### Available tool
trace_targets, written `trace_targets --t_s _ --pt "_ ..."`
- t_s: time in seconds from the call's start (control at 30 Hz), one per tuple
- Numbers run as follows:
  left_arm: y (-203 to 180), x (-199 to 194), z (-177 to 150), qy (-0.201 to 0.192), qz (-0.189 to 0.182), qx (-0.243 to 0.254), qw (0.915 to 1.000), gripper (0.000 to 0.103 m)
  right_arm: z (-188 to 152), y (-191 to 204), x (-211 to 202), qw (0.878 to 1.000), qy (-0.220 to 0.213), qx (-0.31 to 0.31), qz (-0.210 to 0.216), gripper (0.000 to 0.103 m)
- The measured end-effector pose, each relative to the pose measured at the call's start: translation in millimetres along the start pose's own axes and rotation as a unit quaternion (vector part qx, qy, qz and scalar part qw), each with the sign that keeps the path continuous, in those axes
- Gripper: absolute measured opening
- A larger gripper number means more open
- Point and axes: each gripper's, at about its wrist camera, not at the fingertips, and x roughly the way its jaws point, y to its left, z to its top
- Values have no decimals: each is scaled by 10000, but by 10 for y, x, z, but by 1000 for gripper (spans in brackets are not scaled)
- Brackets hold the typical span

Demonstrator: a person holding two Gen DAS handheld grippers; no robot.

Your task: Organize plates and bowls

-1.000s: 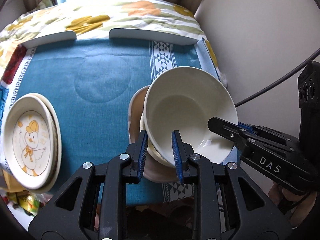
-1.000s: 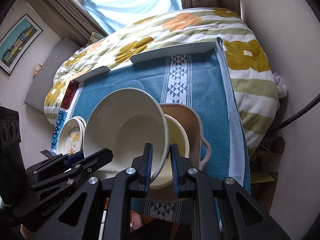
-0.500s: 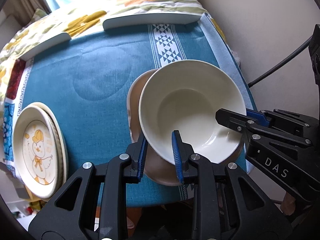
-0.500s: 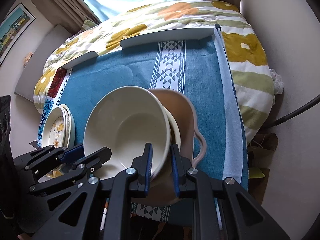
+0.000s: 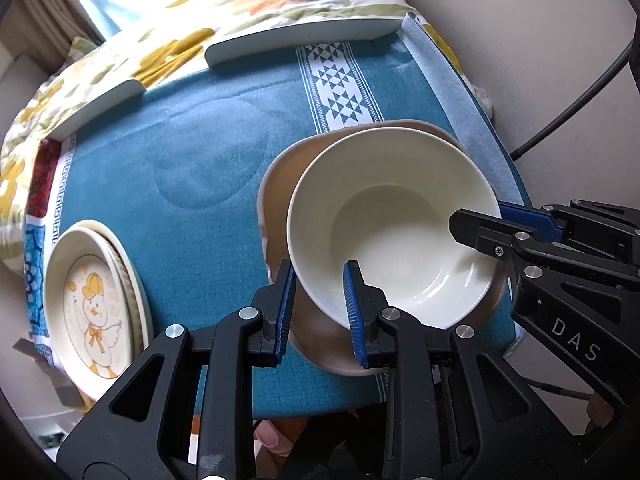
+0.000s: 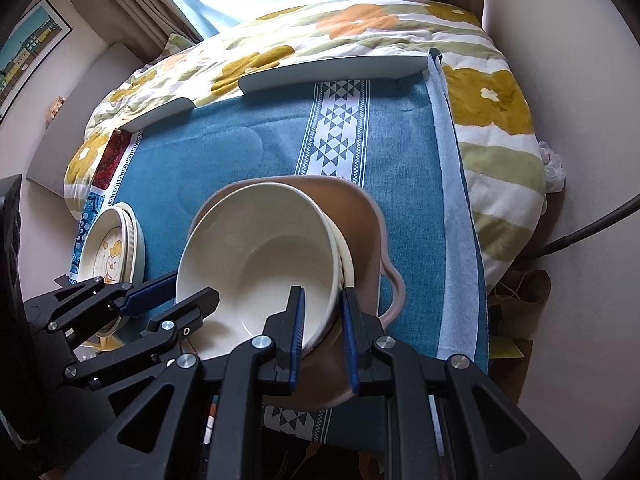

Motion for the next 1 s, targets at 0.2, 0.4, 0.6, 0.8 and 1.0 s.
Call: trace_targets --t_s 0.2,0.4,0.6,0.8,1.0 --pt "4 -12 -5 -78 12 -25 10000 22 -16 2 4 9999 -39 -104 -20 17" --pt "36 -35 -25 -148 -58 -97 9998 22 -25 13 -1 9999 -58 -129 -19 17" --pt "83 -226 -26 -386 -152 -121 9991 22 -20 -19 -119 9997 -217 32 117 16" --pt "150 -595 28 -752 -132 -104 9970 22 22 -22 -447 9976 -590 156 314 17" --pt "365 -1067 142 -1182 -346 -202 9922 22 104 9 -905 9928 -1117 124 409 26"
